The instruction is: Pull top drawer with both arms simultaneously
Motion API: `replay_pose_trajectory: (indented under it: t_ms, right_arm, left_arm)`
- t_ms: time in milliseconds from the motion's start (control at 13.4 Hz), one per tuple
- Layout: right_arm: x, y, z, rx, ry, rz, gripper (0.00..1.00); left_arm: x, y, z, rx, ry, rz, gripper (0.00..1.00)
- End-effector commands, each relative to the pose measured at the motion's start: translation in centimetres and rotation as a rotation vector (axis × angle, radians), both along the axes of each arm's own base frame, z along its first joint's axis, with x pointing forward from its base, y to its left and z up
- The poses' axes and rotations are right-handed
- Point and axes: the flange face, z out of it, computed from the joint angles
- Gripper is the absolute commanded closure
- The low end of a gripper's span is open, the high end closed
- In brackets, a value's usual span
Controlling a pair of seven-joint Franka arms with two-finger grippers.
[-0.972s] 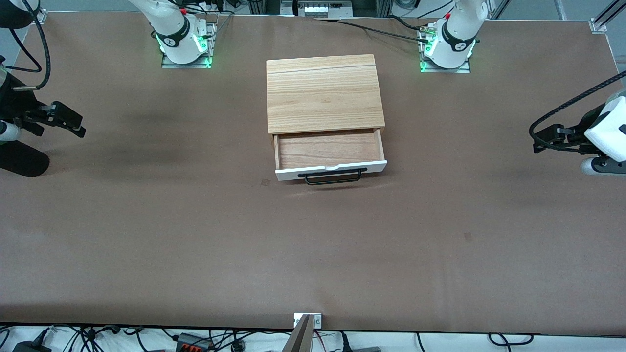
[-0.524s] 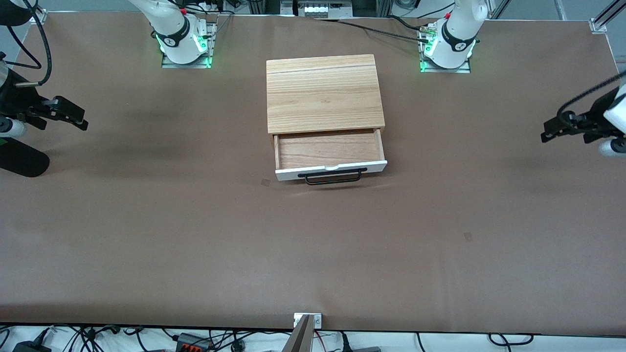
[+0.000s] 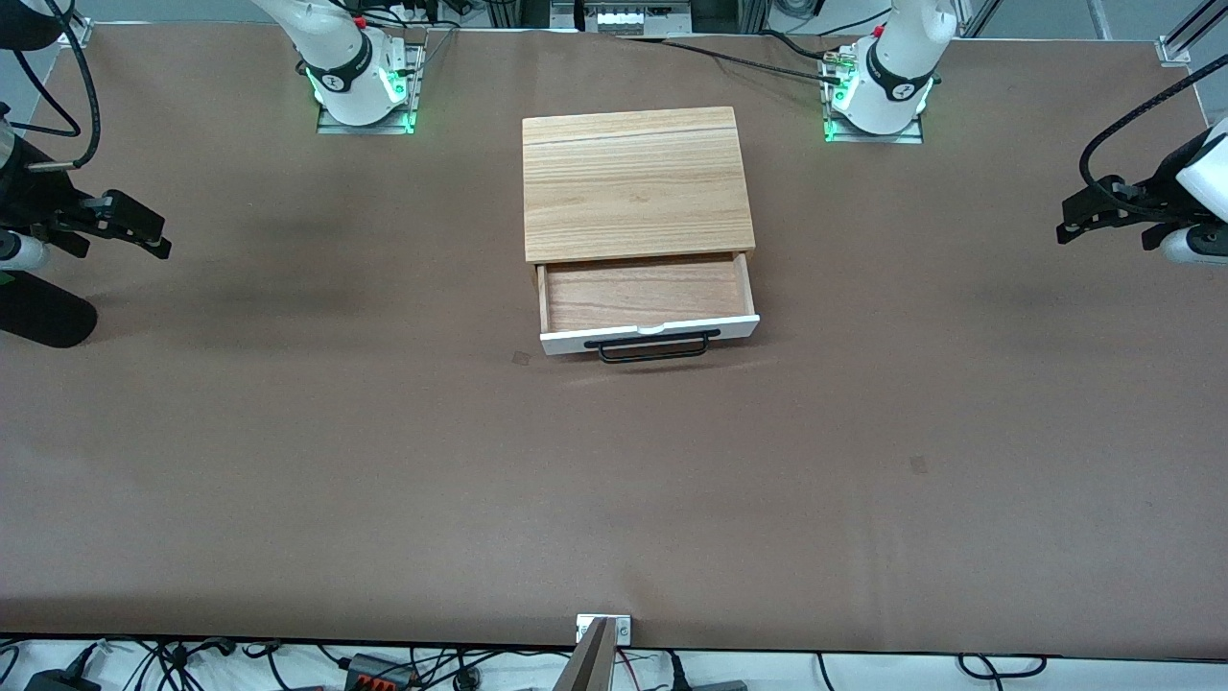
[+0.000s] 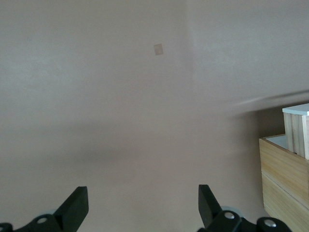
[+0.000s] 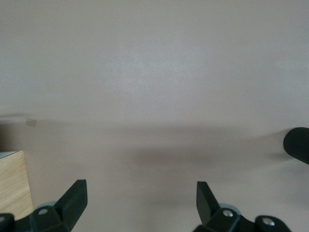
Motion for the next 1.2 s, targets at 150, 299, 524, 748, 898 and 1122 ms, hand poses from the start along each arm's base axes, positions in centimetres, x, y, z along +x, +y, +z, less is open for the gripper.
replay_pose_trajectory:
  t_ms: [150,299,524,748,898,1122]
  right_arm:
    - [-0.3,0.0,0.6,-0.013,-0.003,0.013,0.00]
    - [-0.3,0.0,0.6,-0.013,-0.001,0.013,0.00]
    - [-0.3,0.1,0.7,-0.012,-0.004,0.012,0.00]
    - [-0.3,0.1,0.6,-0.011,-0.001,0.010,0.00]
    - [-0.3,0.1,0.6,-0.012,-0.001,0.012,0.00]
    - [-0.3,0.1,0.6,-0.012,-0.001,0.012,0.00]
  left_arm:
    - [0.3,-0.1,0.8,-0.009,-0.033,0.077,0.00]
    - [0.3,-0.3,0.9,-0.006,-0.032,0.077,0.00]
    - [0.3,-1.5,0.6,-0.009,-0.020,0.054,0.00]
    - [0.3,-0.5,0.5,-0.011,-0.015,0.064,0.00]
    - [0.4,-0.4,0.4,-0.010,-0.014,0.069,0.00]
    - [0.4,-0.5,0.4,-0.010,-0.014,0.068,0.00]
